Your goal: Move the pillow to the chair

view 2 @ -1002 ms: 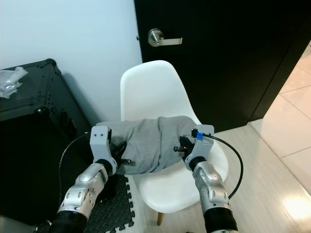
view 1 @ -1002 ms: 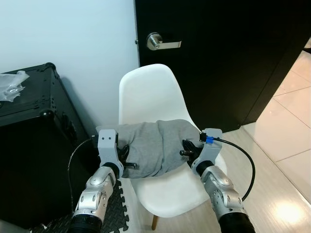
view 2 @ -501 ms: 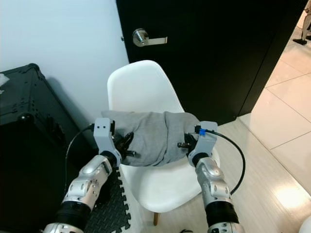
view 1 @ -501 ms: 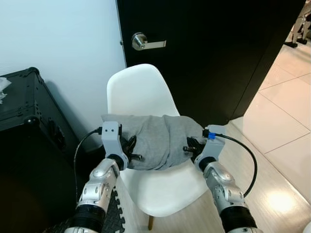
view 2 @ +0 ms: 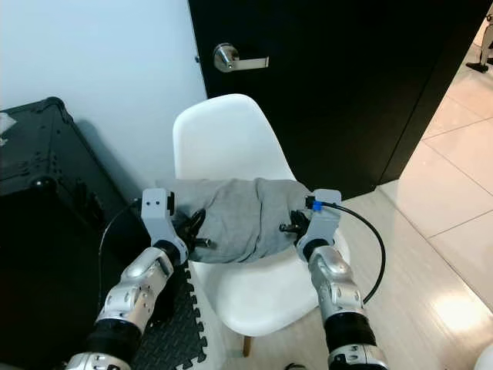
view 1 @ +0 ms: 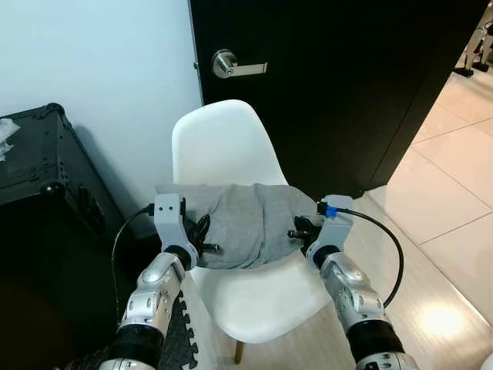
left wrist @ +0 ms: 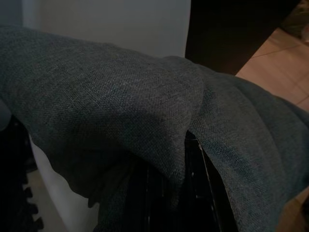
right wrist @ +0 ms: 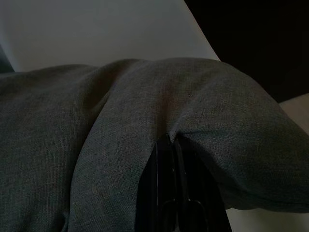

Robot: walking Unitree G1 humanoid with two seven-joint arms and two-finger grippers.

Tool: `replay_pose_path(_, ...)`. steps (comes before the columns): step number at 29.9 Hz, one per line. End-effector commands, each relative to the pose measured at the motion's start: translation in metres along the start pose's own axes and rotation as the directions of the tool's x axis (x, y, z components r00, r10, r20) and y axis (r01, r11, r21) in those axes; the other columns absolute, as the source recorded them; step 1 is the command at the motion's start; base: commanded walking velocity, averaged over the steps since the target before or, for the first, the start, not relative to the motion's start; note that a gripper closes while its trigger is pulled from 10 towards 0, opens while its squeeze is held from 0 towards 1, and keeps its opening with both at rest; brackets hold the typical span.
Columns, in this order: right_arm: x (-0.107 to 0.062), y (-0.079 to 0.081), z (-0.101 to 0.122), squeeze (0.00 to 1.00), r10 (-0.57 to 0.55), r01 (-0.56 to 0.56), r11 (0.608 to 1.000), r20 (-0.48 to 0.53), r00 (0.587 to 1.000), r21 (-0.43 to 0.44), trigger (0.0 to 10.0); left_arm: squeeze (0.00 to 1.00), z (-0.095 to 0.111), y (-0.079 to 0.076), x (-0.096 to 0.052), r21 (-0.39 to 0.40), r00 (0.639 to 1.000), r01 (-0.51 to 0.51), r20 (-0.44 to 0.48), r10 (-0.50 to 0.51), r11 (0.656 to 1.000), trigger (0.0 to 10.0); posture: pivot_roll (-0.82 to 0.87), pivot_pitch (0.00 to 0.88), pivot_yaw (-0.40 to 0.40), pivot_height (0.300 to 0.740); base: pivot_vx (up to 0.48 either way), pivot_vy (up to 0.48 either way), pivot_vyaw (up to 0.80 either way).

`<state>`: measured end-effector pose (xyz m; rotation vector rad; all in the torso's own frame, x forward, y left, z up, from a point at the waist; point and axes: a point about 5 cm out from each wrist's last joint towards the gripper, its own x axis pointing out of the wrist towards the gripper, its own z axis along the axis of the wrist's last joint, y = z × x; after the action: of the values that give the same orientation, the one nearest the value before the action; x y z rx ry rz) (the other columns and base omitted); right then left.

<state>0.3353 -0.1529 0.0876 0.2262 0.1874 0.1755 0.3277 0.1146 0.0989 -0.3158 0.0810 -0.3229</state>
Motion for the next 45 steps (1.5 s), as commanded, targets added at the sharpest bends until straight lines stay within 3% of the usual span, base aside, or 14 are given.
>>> replay_pose_path(1, 0.004, 0.014, 0.003, 0.0, 0.054, -0.054, 0.998, 0.006, 0.999, -0.015, 10.0, 0.0, 0.011, -0.017, 0.007, -0.002, 0.994, 0.091, 0.061, -0.091, 0.996, 10.0, -0.04, 0.18, 0.042, 0.666, 0.0, 0.0, 0.0)
replay_pose_path(9, 0.003, 0.012, 0.002, 0.0, 0.044, -0.044, 0.999, 0.008, 0.999, -0.013, 10.0, 0.0, 0.013, -0.023, 0.007, -0.003, 0.989, 0.129, 0.071, -0.128, 0.992, 10.0, -0.04, 0.19, 0.043, 0.636, 0.0, 0.0, 0.0)
replay_pose_path(20, 0.001, 0.012, -0.001, 0.0, 0.042, -0.042, 0.999, 0.005, 0.999, -0.007, 10.0, 0.0, 0.018, -0.015, 0.004, 0.005, 0.991, 0.088, 0.102, -0.089, 0.996, 10.0, -0.03, 0.197, 0.039, 0.581, 0.0, 0.0, 0.0)
replay_pose_path(33, 0.007, 0.018, 0.034, 0.0, 0.087, -0.096, 0.994, 0.166, 0.982, 0.05, 10.0, 0.0, 0.054, -0.022, 0.008, 0.026, 0.96, 0.122, 0.249, -0.125, 0.992, 10.0, -0.03, 0.223, 0.031, 0.576, 0.0, 0.0, 0.0)
replay_pose_path(38, 0.021, 0.039, 0.052, 0.0, 0.155, -0.158, 0.987, 0.194, 0.969, 0.0, 10.0, 0.0, 0.057, -0.011, 0.011, 0.035, 0.966, 0.052, 0.252, -0.059, 0.998, 10.0, -0.03, 0.238, 0.029, 0.576, 0.0, 0.0, 0.0)
replay_pose_path(40, 0.029, 0.05, 0.051, 0.0, 0.182, -0.174, 0.983, 0.146, 0.972, -0.066, 10.0, 0.0, 0.052, 0.001, 0.009, 0.035, 0.973, -0.014, 0.231, 0.005, 0.999, 10.0, -0.02, 0.25, 0.029, 0.576, 0.0, 0.0, 0.0)
replay_pose_path(45, 0.033, 0.057, 0.046, 0.0, 0.185, -0.173, 0.976, 0.089, 0.979, -0.132, 10.0, 0.0, 0.042, 0.014, 0.005, 0.043, 0.979, -0.085, 0.187, 0.075, 0.995, 10.0, -0.02, 0.257, 0.023, 0.576, 0.0, 0.0, 0.0)
